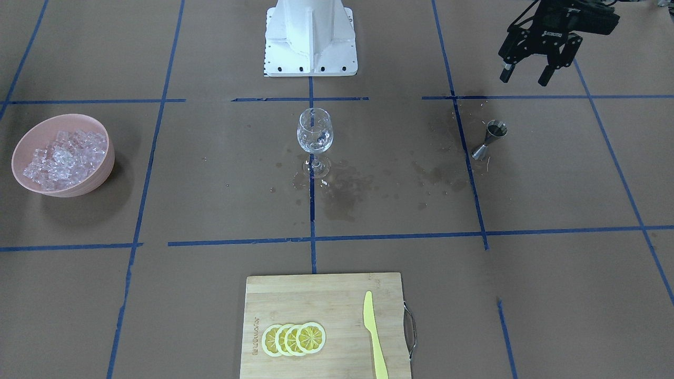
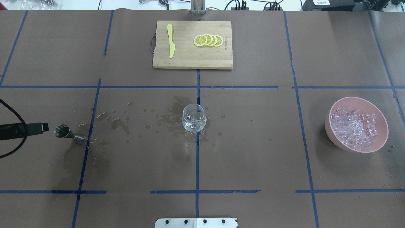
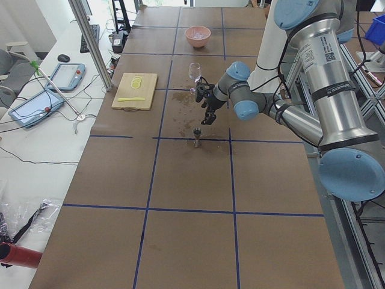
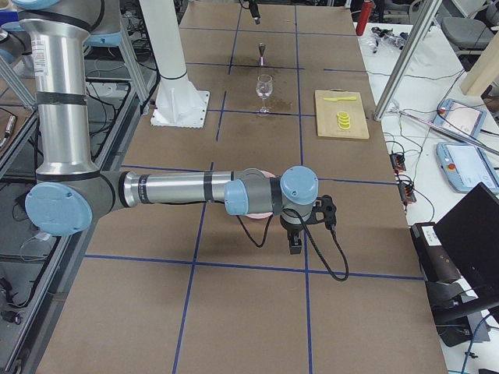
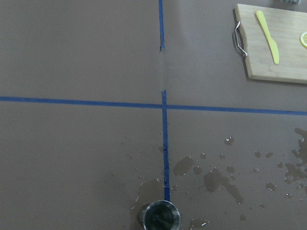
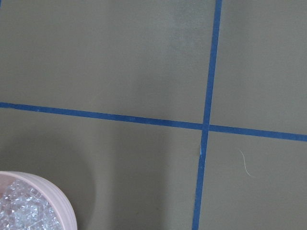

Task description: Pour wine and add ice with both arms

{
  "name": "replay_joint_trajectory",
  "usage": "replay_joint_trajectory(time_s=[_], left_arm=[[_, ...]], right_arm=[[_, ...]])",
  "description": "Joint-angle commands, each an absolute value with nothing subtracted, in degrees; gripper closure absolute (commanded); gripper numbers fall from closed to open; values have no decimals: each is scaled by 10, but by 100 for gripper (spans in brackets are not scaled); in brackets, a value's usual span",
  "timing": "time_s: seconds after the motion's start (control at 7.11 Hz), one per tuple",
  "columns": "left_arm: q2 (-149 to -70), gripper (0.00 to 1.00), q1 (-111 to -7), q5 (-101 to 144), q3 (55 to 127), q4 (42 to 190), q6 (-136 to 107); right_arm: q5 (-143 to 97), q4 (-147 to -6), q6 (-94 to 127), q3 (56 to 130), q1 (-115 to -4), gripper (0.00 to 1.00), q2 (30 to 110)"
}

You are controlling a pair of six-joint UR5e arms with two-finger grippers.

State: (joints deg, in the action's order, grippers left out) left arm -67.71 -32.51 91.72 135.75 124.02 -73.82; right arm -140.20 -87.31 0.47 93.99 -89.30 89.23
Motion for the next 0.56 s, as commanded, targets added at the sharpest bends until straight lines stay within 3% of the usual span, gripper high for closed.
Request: replay_joint_trajectory(time_s=[0.0,0.42], left_arm=[[-651,1,-191,765,1357,1240,-833],[-645,1,-50,590,1350,1178,-971]], right_arm=[[-1404,-877,5,940,-893,0,893],[-1402,-875,51,947,-892,0,886]])
